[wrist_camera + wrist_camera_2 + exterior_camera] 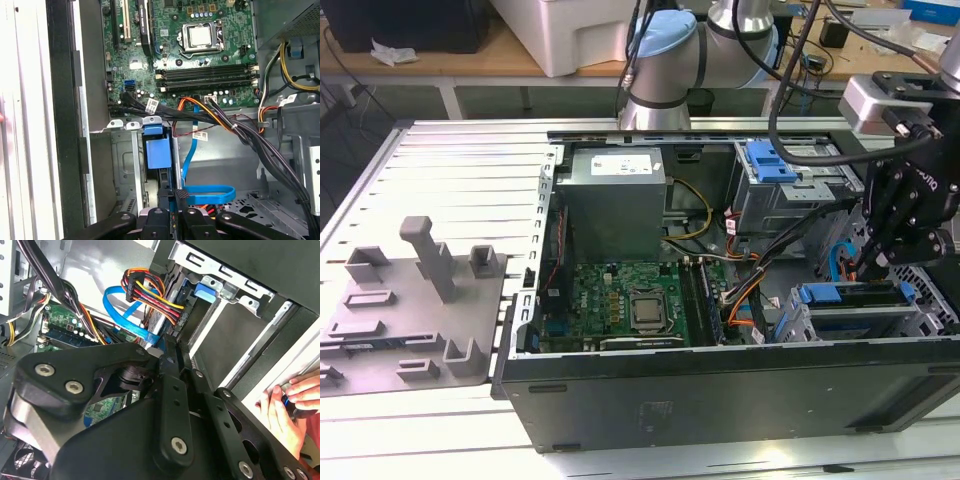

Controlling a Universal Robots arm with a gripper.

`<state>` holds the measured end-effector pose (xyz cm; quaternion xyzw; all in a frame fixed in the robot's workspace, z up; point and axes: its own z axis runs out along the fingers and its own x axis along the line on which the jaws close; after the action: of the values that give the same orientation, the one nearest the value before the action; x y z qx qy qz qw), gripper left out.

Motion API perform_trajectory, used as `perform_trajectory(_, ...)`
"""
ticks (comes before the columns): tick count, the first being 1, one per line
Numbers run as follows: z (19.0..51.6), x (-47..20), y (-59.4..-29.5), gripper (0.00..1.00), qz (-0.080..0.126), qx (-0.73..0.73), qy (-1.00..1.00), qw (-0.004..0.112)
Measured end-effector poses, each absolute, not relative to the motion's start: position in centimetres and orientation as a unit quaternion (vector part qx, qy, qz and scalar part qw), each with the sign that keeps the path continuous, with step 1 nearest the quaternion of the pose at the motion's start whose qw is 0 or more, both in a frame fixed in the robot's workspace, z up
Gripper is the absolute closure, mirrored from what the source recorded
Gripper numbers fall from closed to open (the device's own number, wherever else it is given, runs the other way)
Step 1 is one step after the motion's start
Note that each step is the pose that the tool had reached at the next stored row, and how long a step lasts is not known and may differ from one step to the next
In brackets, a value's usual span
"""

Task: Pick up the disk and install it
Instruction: 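Insert the second disk wire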

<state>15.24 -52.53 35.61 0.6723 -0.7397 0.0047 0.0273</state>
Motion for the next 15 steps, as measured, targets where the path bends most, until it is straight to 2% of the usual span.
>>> perform_trajectory(15,35.51,14.29,-52.31,0.84,0.02,0.688,-0.725,0.014)
